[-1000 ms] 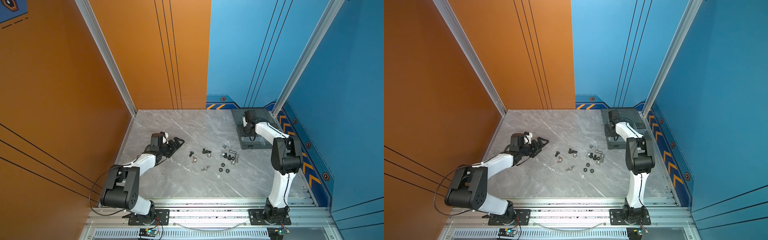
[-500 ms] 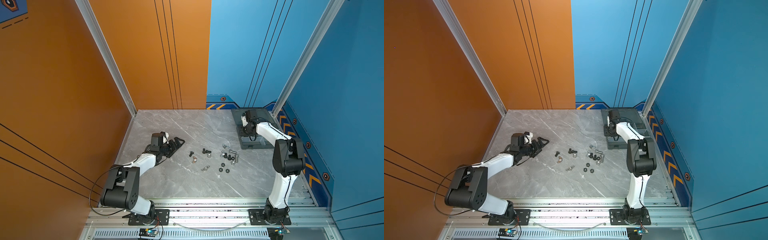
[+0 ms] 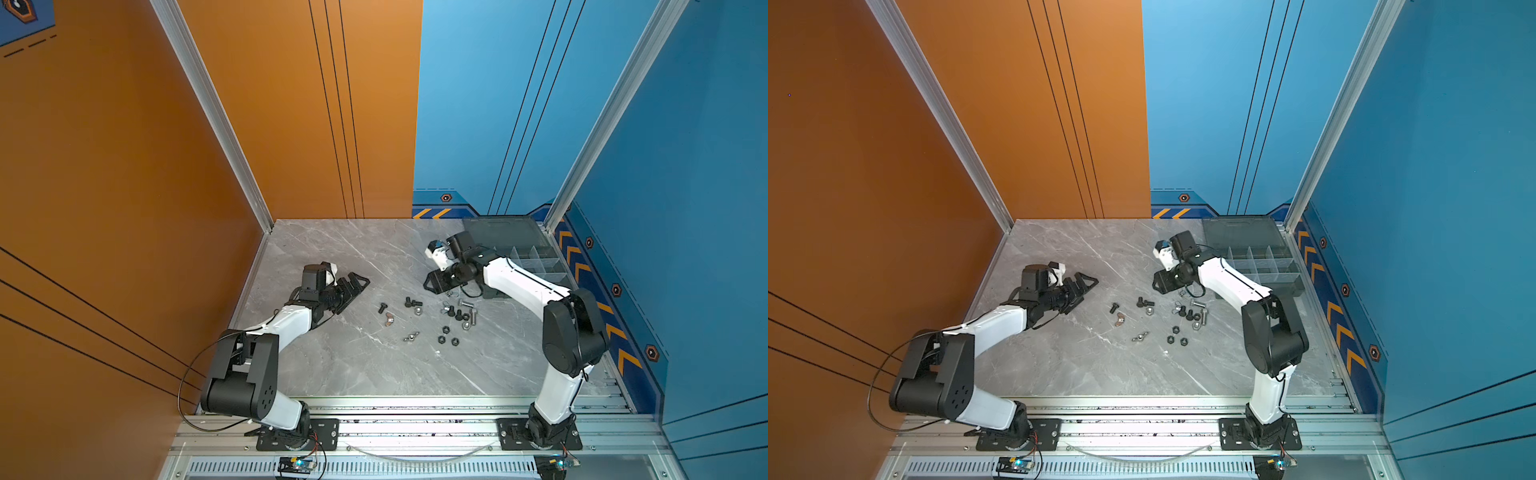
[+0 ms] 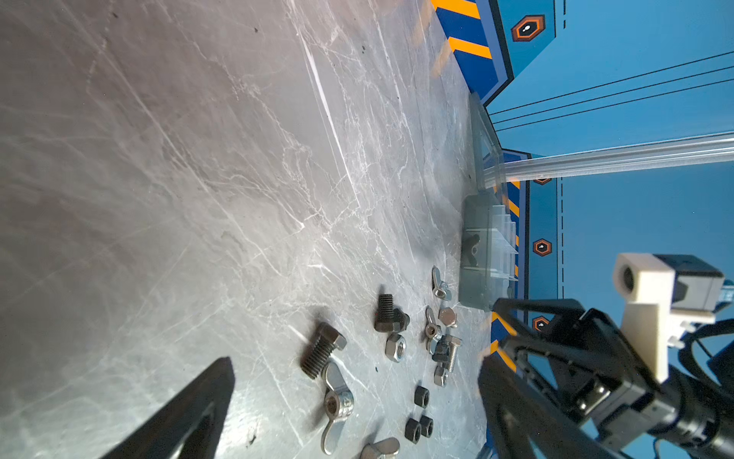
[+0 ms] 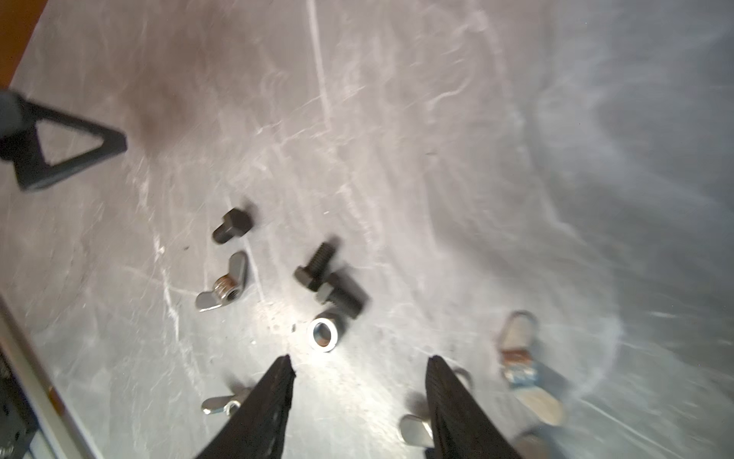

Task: Sort the screws and nuts into containers
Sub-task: 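Move the open right gripper back over the pile of parts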

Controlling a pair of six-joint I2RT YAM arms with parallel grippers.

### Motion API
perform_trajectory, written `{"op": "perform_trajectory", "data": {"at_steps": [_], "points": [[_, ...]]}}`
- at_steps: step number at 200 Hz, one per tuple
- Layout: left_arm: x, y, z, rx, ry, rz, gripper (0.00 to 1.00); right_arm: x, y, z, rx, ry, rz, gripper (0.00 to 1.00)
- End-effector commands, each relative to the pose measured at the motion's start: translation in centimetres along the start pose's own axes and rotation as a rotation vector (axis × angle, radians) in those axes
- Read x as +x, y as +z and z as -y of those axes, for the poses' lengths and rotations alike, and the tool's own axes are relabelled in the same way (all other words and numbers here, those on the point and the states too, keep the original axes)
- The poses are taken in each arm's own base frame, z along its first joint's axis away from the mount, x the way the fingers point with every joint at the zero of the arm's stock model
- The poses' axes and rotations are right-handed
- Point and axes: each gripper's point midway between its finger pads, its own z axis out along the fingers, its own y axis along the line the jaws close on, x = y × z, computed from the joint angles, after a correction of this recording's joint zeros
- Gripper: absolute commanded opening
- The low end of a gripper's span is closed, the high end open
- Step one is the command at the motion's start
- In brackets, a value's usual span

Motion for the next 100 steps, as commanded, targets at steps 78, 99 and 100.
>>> {"op": "perform_trajectory", "data": {"at_steps": [78, 99, 100], "points": [[-0.1, -1.2, -1.1, 0.035, -0.034, 0.007, 0.98, 2.3, 4.4, -6.8, -0.149, -0.175, -0.113, 0.62], [-0.1, -1.5, -1.2, 0.030, -0.035, 0.015, 0.98, 1.7, 5.4, -6.9, -0.078, -0.063, -0.165, 0.62], [-0.1, -1.5, -1.2, 0.031, -0.034, 0.014, 0.98, 1.8, 5.5, -6.9, -0.074, -0.059, -0.170, 0.62]]}}
